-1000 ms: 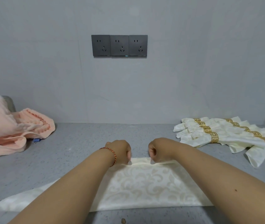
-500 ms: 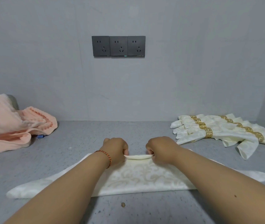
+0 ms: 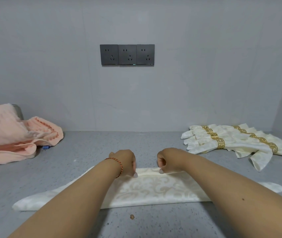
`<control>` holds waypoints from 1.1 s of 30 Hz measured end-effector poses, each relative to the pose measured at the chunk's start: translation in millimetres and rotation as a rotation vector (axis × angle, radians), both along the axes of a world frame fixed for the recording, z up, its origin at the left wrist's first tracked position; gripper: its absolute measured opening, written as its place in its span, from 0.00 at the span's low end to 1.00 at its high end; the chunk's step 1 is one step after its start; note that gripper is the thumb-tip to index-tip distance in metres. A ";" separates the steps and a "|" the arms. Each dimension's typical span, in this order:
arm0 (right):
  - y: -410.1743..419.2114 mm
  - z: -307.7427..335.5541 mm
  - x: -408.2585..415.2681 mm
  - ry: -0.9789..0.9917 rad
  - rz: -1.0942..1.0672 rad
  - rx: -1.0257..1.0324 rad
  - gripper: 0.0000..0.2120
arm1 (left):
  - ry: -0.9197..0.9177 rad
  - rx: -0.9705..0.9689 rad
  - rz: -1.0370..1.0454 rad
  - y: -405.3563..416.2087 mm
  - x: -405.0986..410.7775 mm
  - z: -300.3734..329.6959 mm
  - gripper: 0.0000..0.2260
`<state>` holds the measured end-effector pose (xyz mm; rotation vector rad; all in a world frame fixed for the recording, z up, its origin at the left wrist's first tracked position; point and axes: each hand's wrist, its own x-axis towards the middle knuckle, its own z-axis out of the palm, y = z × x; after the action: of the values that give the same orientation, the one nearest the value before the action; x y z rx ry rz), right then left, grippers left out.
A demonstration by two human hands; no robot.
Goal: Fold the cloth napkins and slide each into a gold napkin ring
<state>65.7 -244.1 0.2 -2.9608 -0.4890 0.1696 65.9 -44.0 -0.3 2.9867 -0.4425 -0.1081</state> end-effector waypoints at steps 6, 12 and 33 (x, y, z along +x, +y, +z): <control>1.9 4.3 -3.6 0.052 -0.001 -0.042 0.12 | 0.076 -0.116 0.056 2.2 2.0 -2.0 0.12; 2.7 -4.4 -20.9 -0.159 0.058 -0.062 0.15 | -0.049 -0.151 0.071 1.9 -11.2 -5.8 0.12; -2.7 0.5 -28.9 0.053 -0.013 0.066 0.13 | 0.107 -0.090 0.023 7.5 -25.3 3.2 0.16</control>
<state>36.8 -246.8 0.7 -2.8867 -0.4598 0.2253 40.5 -36.5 2.9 2.8799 -0.3901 -0.2377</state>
